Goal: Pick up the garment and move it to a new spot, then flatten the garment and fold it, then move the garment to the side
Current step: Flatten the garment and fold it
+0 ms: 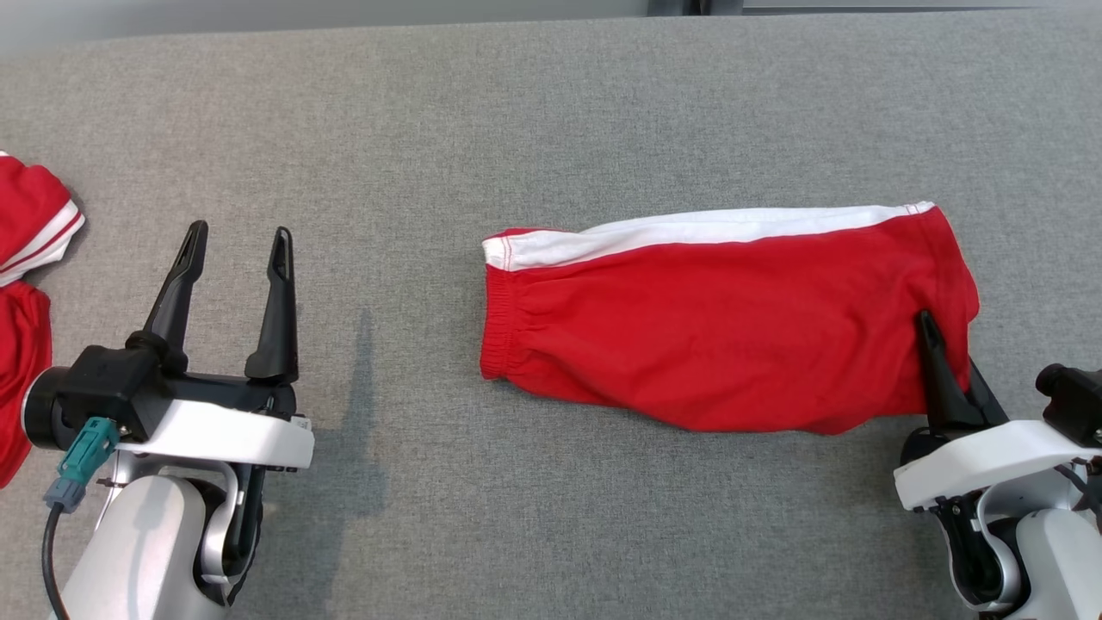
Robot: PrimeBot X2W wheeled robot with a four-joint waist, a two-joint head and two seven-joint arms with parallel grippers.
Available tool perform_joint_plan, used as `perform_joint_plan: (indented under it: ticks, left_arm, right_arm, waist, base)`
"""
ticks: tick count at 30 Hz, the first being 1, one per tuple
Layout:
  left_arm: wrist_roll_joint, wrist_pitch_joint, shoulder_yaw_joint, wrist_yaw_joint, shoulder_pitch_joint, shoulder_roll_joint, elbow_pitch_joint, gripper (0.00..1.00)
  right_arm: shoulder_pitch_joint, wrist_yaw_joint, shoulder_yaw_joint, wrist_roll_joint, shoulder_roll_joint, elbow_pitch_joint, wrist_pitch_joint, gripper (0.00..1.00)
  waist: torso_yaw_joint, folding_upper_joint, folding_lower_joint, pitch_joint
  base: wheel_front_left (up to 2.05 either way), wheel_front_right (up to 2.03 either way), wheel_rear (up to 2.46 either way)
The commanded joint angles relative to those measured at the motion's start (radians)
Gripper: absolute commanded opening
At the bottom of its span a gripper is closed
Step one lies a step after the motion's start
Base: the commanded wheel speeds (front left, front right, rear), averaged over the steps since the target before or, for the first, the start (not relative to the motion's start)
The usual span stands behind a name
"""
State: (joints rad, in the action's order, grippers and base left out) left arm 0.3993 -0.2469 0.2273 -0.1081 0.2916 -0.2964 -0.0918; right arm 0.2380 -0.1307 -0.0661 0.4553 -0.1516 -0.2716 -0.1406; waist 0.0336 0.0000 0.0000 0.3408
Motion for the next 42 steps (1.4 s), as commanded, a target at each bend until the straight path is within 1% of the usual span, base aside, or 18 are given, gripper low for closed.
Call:
perform_joint_plan:
  ticks: [1, 5, 10, 13, 14, 15, 18, 19, 20, 21, 26, 27, 28, 34, 35, 36, 37, 42]
  left_arm:
    - [0.002, 0.003, 0.001, -0.005, -0.003, -0.005, 0.004, 1.00]
    - [0.004, 0.004, 0.005, -0.006, -0.003, -0.008, 0.004, 1.00]
    - [0.003, 0.005, 0.005, -0.011, -0.002, -0.011, 0.007, 1.00]
    - [0.003, 0.006, 0.010, -0.014, 0.006, -0.009, 0.011, 1.00]
    - [0.002, 0.007, 0.013, -0.015, 0.012, -0.007, 0.013, 1.00]
    - [0.003, 0.007, 0.014, -0.015, 0.014, -0.007, 0.012, 1.00]
    - [0.004, 0.004, 0.024, -0.011, 0.023, 0.001, 0.007, 1.00]
    - [0.004, 0.004, 0.024, -0.011, 0.023, 0.001, 0.007, 1.00]
    - [0.007, 0.003, 0.028, -0.008, 0.029, 0.006, 0.001, 1.00]
    - [0.007, 0.003, 0.028, -0.008, 0.029, 0.006, 0.001, 1.00]
    - [0.012, -0.001, 0.037, 0.001, 0.038, 0.018, -0.014, 1.00]
    - [0.012, -0.003, 0.040, 0.002, 0.041, 0.025, -0.018, 1.00]
    - [0.012, -0.003, 0.040, 0.002, 0.041, 0.025, -0.018, 1.00]
    - [0.012, -0.009, 0.042, 0.009, 0.049, 0.034, -0.035, 1.00]
    - [0.013, -0.011, 0.041, 0.009, 0.049, 0.035, -0.036, 1.00]
    - [0.013, -0.011, 0.041, 0.009, 0.049, 0.036, -0.039, 1.00]
    - [0.012, -0.012, 0.041, 0.009, 0.048, 0.037, -0.040, 1.00]
    - [0.012, -0.013, 0.036, 0.005, 0.038, 0.038, -0.045, 1.00]
  right_arm:
    - [-0.008, 0.000, 0.013, -0.012, 0.003, 0.011, 0.008, 0.00]
    - [0.002, 0.000, 0.015, -0.033, 0.025, 0.059, 0.020, 0.00]
    - [0.040, 0.000, -0.055, -0.072, 0.053, 0.189, 0.063, 0.00]
    - [0.070, 0.000, -0.144, -0.077, 0.073, 0.256, 0.100, 0.00]
    - [0.098, 0.000, -0.214, -0.070, 0.081, 0.279, 0.123, 0.00]
    - [0.117, 0.000, -0.252, -0.066, 0.084, 0.280, 0.132, 0.00]
    - [0.168, 0.000, -0.365, -0.054, 0.092, 0.246, 0.149, 0.00]
    - [0.168, 0.000, -0.365, -0.054, 0.092, 0.246, 0.149, 0.00]
    - [0.201, 0.000, -0.429, -0.040, 0.096, 0.204, 0.156, 0.00]
    - [0.201, 0.000, -0.429, -0.040, 0.096, 0.204, 0.156, 0.00]
    - [0.273, 0.000, -0.566, 0.018, 0.098, 0.079, 0.147, 0.00]
    - [0.300, 0.000, -0.614, 0.046, 0.098, 0.034, 0.136, 0.00]
    - [0.300, 0.000, -0.614, 0.046, 0.098, 0.034, 0.136, 0.00]
    - [0.370, 0.000, -0.722, 0.114, 0.098, -0.084, 0.094, 0.00]
    - [0.377, 0.000, -0.732, 0.123, 0.098, -0.098, 0.084, 0.15]
    - [0.385, 0.000, -0.741, 0.130, 0.098, -0.112, 0.074, 0.49]
    - [0.392, 0.000, -0.749, 0.137, 0.098, -0.124, 0.065, 1.00]
    - [0.406, 0.000, -0.785, 0.141, 0.098, -0.139, 0.017, 1.00]
  waist:
    - [0.001, 0.0000, 0.0000, -0.002]
    - [0.001, 0.0000, 0.0000, -0.008]
    - [0.000, 0.0000, 0.0000, -0.008]
    - [0.004, 0.0000, 0.0000, -0.004]
    - [0.008, 0.0000, 0.0000, -0.001]
    - [0.010, 0.0000, 0.0000, 0.001]
    - [0.024, 0.0000, 0.0000, 0.004]
    - [0.024, 0.0000, 0.0000, 0.004]
    - [0.035, 0.0000, 0.0000, 0.006]
    - [0.035, 0.0000, 0.0000, 0.006]
    - [0.061, 0.0000, 0.0000, 0.013]
    - [0.068, 0.0000, 0.0000, 0.016]
    - [0.068, 0.0000, 0.0000, 0.016]
    - [0.079, 0.0000, 0.0000, 0.025]
    - [0.079, 0.0000, 0.0000, 0.025]
    - [0.079, 0.0000, 0.0000, 0.025]
    - [0.080, 0.0000, 0.0000, 0.025]
    - [0.074, 0.0000, 0.0000, 0.017]
  base:
    - [0.00, 0.00, 0.00]
    - [0.00, 0.00, 0.00]
    - [0.00, 0.00, 0.00]
    - [0.00, 0.00, 0.00]
    - [0.00, 0.00, 0.00]
    - [0.00, 0.00, 0.00]
    - [0.00, 0.00, 0.00]
    - [0.00, 0.00, 0.00]
    - [0.00, 0.00, 0.00]
    - [0.00, 0.00, 0.00]
    - [0.00, 0.00, 0.00]
    - [0.00, 0.00, 0.00]
    - [0.00, 0.00, 0.00]
    - [0.00, 0.00, 0.00]
    - [0.00, 0.00, 0.00]
    - [0.00, 0.00, 0.00]
    - [0.00, 0.00, 0.00]
    - [0.00, 0.00, 0.00]
